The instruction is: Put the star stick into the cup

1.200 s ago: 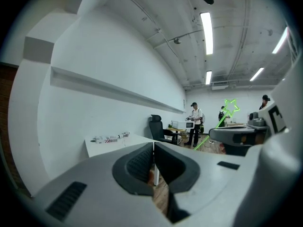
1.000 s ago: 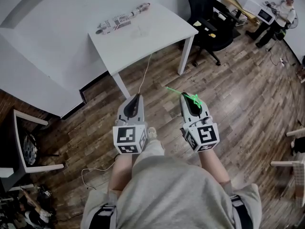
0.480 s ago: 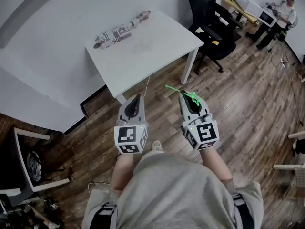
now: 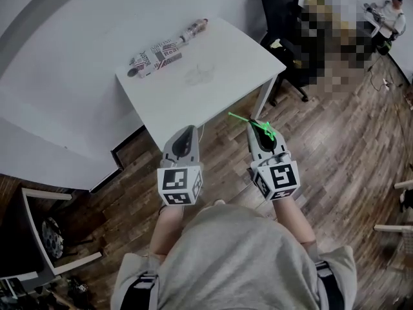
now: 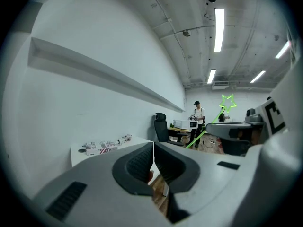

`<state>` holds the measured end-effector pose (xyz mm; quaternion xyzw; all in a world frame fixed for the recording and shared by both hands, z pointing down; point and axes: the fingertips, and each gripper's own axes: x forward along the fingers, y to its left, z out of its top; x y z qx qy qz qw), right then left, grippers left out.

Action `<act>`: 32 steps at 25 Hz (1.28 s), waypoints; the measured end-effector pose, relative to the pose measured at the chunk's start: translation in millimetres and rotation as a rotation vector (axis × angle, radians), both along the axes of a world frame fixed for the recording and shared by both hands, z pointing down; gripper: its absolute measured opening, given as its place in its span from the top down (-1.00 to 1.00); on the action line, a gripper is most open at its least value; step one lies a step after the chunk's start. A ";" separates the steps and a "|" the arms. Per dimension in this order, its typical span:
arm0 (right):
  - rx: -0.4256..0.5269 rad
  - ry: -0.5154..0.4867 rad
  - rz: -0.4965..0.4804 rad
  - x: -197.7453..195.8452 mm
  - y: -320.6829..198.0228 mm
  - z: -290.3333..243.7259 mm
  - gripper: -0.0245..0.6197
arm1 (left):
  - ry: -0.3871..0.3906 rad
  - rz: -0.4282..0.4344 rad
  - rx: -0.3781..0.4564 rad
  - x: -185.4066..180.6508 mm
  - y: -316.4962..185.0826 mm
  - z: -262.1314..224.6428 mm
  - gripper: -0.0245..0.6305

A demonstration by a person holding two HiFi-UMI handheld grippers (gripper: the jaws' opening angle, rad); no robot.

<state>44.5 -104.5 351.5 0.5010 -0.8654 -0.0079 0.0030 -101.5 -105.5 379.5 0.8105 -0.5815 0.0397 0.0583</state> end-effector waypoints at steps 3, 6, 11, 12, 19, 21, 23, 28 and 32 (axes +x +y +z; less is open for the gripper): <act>-0.005 -0.001 0.009 -8.0 -16.9 2.6 0.88 | 0.007 0.004 -0.007 -9.3 -17.2 2.6 0.90; -0.015 0.002 0.006 -14.6 -29.2 6.7 0.88 | 0.015 0.001 -0.015 -16.4 -30.4 6.4 0.90; -0.036 0.010 -0.009 -21.2 -49.6 14.5 0.88 | 0.020 -0.013 -0.023 -25.1 -51.3 10.6 0.90; -0.038 0.011 -0.010 -21.9 -55.4 15.7 0.88 | 0.020 -0.015 -0.024 -26.0 -56.3 11.9 0.90; -0.023 0.003 -0.032 -27.2 -110.9 19.6 0.88 | 0.007 -0.031 -0.025 -31.3 -98.0 22.4 0.90; -0.025 -0.003 -0.043 -28.7 -131.7 21.6 0.88 | 0.002 -0.048 -0.032 -34.3 -113.8 25.8 0.90; -0.032 -0.003 -0.054 -29.4 -152.2 22.7 0.88 | 0.003 -0.062 -0.044 -35.4 -129.7 28.5 0.90; -0.044 0.012 -0.092 -36.6 -203.4 24.3 0.88 | 0.000 -0.098 -0.050 -40.8 -171.9 29.1 0.90; -0.058 0.016 -0.121 -46.4 -242.0 28.6 0.88 | 0.001 -0.131 -0.060 -49.0 -202.7 30.5 0.90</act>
